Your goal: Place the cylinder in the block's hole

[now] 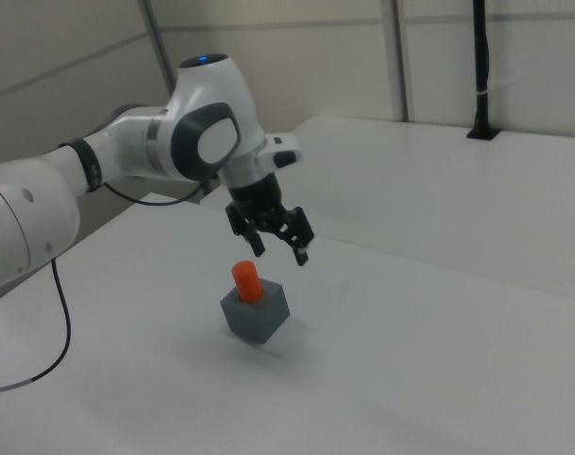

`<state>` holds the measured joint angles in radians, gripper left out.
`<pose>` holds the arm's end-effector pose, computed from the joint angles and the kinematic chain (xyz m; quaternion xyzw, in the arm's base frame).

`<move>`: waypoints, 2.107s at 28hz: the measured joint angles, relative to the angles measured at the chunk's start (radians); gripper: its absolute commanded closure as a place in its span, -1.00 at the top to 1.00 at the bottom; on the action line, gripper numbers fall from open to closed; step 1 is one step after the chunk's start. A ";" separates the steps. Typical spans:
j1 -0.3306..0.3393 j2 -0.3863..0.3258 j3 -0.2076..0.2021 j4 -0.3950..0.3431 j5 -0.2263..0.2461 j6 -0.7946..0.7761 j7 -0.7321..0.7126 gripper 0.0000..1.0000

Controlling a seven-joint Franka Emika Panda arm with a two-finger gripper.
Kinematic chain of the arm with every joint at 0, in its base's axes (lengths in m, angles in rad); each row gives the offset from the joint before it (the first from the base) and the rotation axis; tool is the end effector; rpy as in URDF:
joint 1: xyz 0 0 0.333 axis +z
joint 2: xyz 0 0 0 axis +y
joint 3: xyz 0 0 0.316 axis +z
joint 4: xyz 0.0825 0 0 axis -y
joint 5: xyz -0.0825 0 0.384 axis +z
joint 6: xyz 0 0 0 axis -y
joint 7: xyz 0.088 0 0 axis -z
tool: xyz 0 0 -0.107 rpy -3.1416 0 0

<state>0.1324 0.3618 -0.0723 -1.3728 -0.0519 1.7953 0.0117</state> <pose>0.6741 0.0440 0.5174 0.9983 0.0319 0.0321 0.0370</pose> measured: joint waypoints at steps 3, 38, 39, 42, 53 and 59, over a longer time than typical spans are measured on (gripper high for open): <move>-0.003 0.002 -0.033 -0.012 0.000 0.000 -0.048 1.00; -0.052 0.008 -0.044 -0.065 0.022 -0.024 -0.157 1.00; -0.052 0.008 -0.044 -0.065 0.024 -0.024 -0.157 1.00; -0.052 0.008 -0.044 -0.065 0.024 -0.024 -0.157 1.00; -0.052 0.007 -0.044 -0.065 0.024 -0.026 -0.157 1.00; -0.053 0.007 -0.044 -0.065 0.024 -0.027 -0.157 1.00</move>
<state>0.0798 0.3692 -0.1163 -1.4373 -0.0274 1.7687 -0.1456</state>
